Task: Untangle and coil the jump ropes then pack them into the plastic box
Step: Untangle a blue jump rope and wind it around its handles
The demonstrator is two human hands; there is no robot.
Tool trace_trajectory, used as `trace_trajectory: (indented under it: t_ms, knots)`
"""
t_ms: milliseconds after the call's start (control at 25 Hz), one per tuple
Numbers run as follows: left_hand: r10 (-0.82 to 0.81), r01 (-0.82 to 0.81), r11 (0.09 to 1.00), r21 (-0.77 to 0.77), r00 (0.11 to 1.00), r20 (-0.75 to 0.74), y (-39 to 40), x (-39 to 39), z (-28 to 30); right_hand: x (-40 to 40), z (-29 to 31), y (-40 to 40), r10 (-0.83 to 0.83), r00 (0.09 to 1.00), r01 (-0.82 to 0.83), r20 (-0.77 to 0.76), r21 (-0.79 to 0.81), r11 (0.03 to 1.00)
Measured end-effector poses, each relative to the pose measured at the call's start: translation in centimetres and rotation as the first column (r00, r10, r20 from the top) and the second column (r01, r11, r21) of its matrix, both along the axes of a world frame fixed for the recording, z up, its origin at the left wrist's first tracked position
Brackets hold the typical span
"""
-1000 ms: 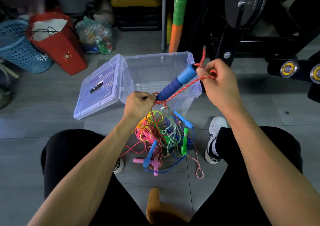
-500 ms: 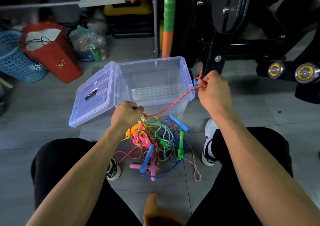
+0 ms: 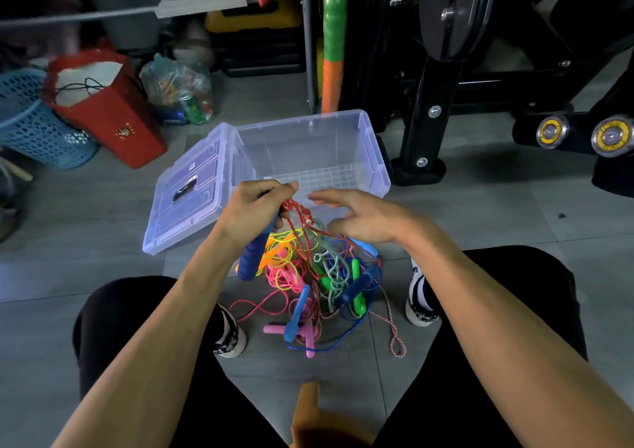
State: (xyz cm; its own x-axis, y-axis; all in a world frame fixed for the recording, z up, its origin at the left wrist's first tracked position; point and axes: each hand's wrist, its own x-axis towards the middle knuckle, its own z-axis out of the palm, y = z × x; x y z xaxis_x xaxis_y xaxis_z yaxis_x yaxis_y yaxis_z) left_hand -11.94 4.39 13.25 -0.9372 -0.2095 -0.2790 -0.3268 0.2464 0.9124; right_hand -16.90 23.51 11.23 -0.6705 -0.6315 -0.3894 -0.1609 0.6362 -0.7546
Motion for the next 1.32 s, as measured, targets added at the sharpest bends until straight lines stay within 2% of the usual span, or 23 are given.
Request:
trace_trajectory:
  t_ms: [80,200,240,320,440,520,600,720,840,920,1040,1120,1200,1320]
  knots:
    - [-0.016,0.017,0.997,0.076,1.000,-0.005,-0.3,0.2,0.5,0.3,0.0,-1.2,-0.064,0.998,0.057,-0.022,-0.230,0.972]
    - [-0.042,0.042,0.994,0.103,0.999,-0.001,-0.3,0.6,0.6,0.8,0.6,-2.1,-0.126,0.992,0.113,-0.017,-0.325,0.939]
    - [-0.023,0.023,0.993,0.118,1.000,-0.003,-0.2,0.6,0.7,0.8,0.6,-2.1,-0.125,0.991,0.103,-0.056,-0.301,0.948]
    - [0.111,-0.100,0.962,0.255,0.993,-0.029,-0.4,0.4,1.0,0.5,0.3,-1.7,-0.082,0.973,0.048,-0.218,-0.157,0.986]
    - [0.356,-0.307,0.810,0.501,0.935,-0.003,-2.1,-0.4,1.5,-0.1,-1.4,-0.9,-0.058,0.939,0.078,-0.339,0.046,0.996]
    - [0.384,-0.353,0.786,0.507,0.922,0.046,-2.3,-0.4,1.2,-0.5,-1.9,-0.5,-0.051,0.925,0.115,-0.376,0.150,0.982]
    - [0.339,-0.355,0.820,0.449,0.933,0.119,-1.8,-0.2,0.5,-0.7,-1.7,-0.7,-0.057,0.920,0.120,-0.387,0.140,0.983]
    - [0.267,-0.308,0.890,0.335,0.950,0.165,-1.3,0.0,0.3,-0.4,-0.2,-1.5,-0.198,0.957,0.173,-0.210,-0.135,0.976]
    - [0.267,-0.292,0.913,0.286,0.956,0.125,-1.7,0.0,0.8,-0.1,0.8,-1.8,-0.205,0.977,0.182,-0.050,-0.292,0.939]
    - [0.346,-0.357,0.869,0.342,0.933,0.095,-2.2,-0.1,1.1,-0.2,0.4,-1.2,-0.175,0.979,0.145,-0.109,-0.240,0.960]
    - [0.431,-0.419,0.764,0.491,0.897,0.096,-2.7,-0.1,1.2,-0.3,-0.6,-0.7,-0.066,0.970,0.060,-0.236,-0.032,0.998]
    - [0.407,-0.414,0.804,0.426,0.906,0.113,-2.4,0.0,0.6,-0.4,-0.9,-0.8,-0.067,0.960,0.068,-0.271,-0.006,0.998]
    - [0.414,-0.435,0.834,0.340,0.900,0.137,-2.3,0.0,0.3,-0.6,-0.4,-0.9,-0.146,0.972,0.131,-0.184,-0.090,0.987]
    - [0.497,-0.524,0.750,0.403,0.849,0.177,-3.1,-0.2,0.2,-0.9,0.6,-0.8,-0.216,0.973,0.229,0.078,-0.234,0.945]
